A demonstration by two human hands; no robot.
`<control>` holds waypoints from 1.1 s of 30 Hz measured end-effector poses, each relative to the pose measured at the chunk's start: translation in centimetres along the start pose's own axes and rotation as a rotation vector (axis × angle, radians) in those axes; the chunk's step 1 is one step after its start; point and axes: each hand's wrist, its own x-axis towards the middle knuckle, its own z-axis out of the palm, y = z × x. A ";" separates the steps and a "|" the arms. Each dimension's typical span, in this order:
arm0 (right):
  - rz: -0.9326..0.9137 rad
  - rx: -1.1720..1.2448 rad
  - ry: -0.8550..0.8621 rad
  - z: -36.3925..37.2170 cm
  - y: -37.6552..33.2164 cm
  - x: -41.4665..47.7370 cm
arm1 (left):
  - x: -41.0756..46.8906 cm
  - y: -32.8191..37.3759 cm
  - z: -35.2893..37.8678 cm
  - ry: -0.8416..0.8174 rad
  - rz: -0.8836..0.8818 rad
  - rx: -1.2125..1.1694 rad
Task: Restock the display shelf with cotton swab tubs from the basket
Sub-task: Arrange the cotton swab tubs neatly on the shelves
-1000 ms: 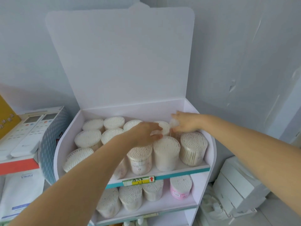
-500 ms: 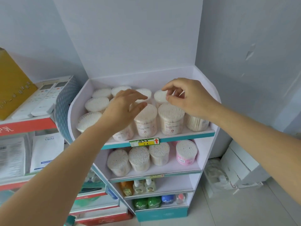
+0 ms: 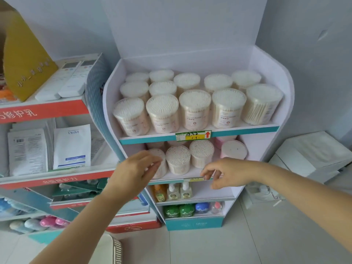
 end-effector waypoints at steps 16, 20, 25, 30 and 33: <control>0.219 -0.372 0.481 4.6 0.9 14.7 | -2.7 -6.1 10.9 -0.231 -0.141 0.191; 0.333 -0.438 0.464 4.4 1.0 19.0 | 1.5 -8.3 11.3 -0.341 -0.058 0.625; 0.357 -0.460 0.489 4.9 1.8 21.1 | 5.3 -8.8 11.4 -0.590 -0.167 0.765; 0.171 -0.345 0.399 4.0 1.5 20.2 | 6.7 -9.0 11.1 -0.725 -0.191 0.730; 0.058 -0.327 0.227 2.6 1.3 19.8 | 7.6 -9.3 9.9 -0.790 -0.206 0.639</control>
